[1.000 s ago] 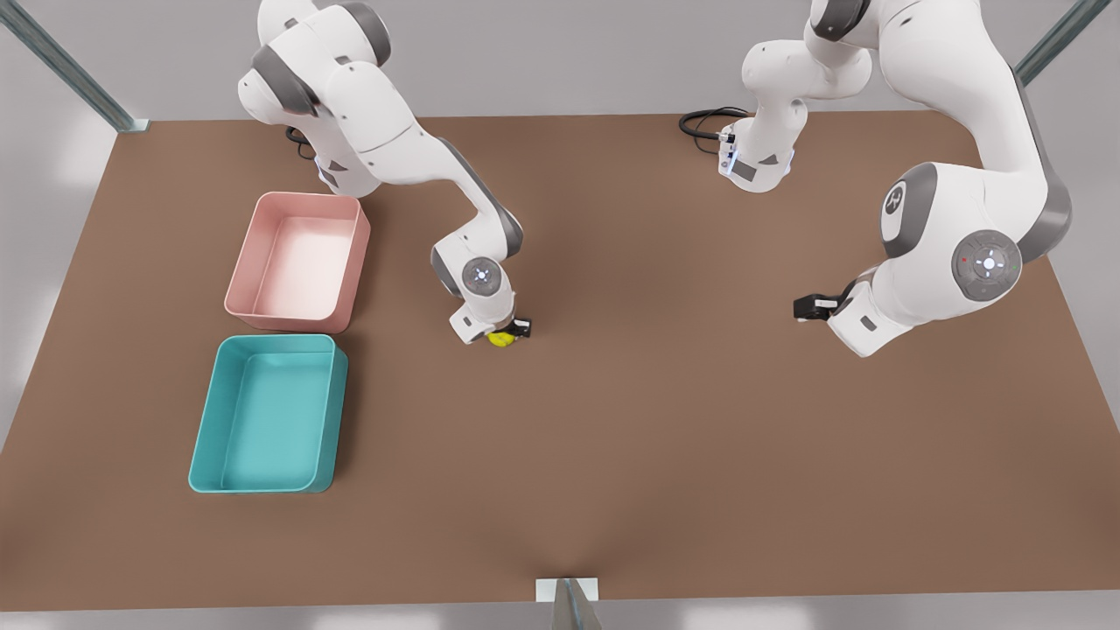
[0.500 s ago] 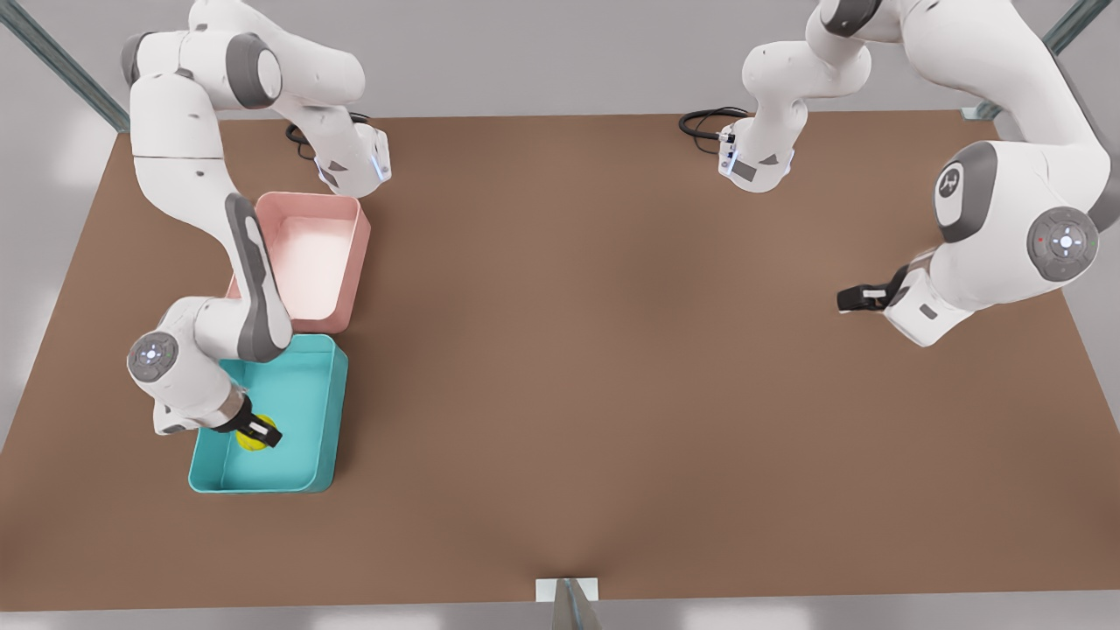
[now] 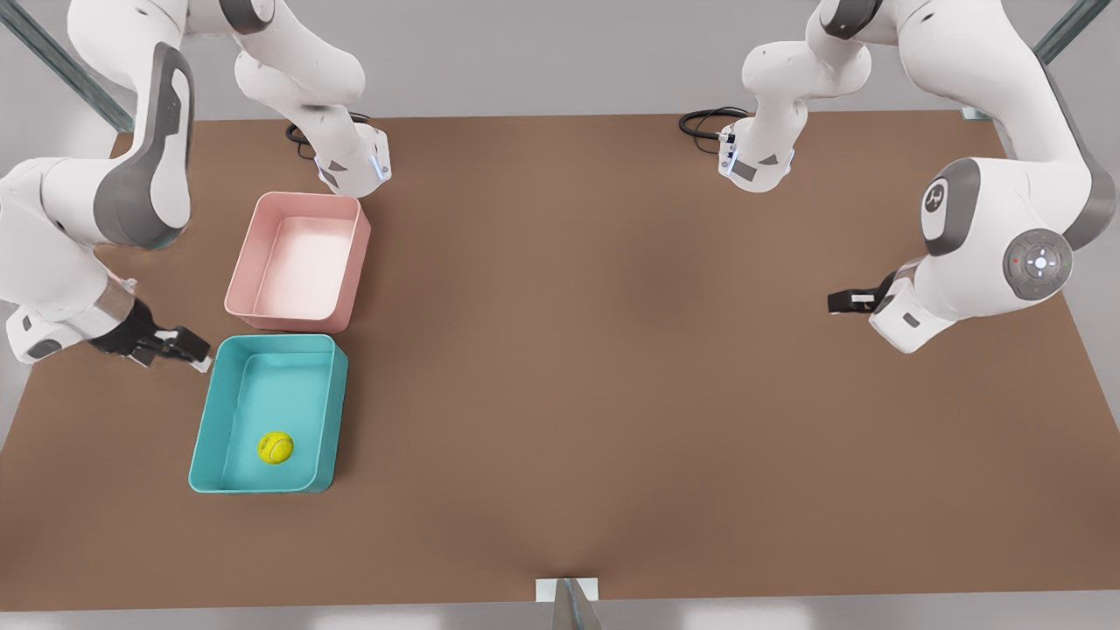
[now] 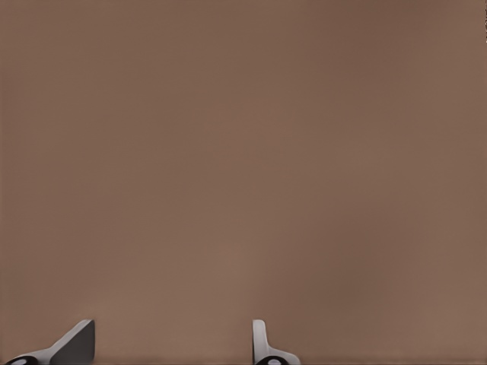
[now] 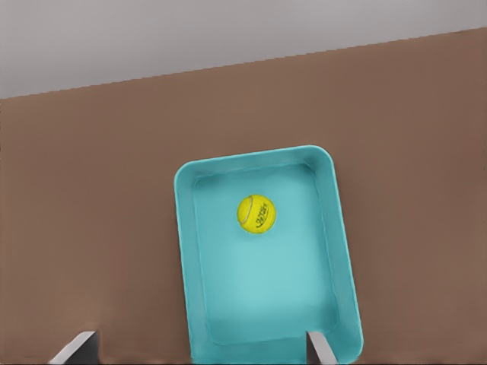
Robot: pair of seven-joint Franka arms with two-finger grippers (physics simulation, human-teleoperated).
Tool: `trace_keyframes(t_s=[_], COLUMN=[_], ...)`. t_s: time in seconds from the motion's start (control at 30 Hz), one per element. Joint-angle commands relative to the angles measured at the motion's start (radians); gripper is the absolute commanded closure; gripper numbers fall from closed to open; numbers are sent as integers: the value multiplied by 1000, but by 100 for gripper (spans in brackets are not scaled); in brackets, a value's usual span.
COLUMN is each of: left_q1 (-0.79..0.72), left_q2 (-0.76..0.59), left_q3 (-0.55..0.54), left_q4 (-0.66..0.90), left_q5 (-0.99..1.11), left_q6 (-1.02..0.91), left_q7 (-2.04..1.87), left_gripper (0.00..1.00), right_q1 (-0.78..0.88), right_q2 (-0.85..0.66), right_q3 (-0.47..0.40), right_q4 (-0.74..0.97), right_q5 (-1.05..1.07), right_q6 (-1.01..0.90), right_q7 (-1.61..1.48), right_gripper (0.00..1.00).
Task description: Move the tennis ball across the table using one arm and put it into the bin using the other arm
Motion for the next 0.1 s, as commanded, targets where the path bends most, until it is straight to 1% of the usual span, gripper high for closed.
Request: trace_keyframes(t_s=[0.0, 0.07], left_q1=[0, 1], left_q2=[-3, -3], left_q3=[-2, -2], left_q4=[0, 0], left_q5=[1, 1], left_q6=[-10, -10], left_q7=[8, 8], left_gripper=[0, 0], right_q1=[-3, -3], right_q2=[-36, -65], right_q3=[-1, -2], right_q4=[-2, -27], right_q5=[-5, -5], right_q6=[-281, -294], right_q7=[13, 14], right_gripper=[0, 0])
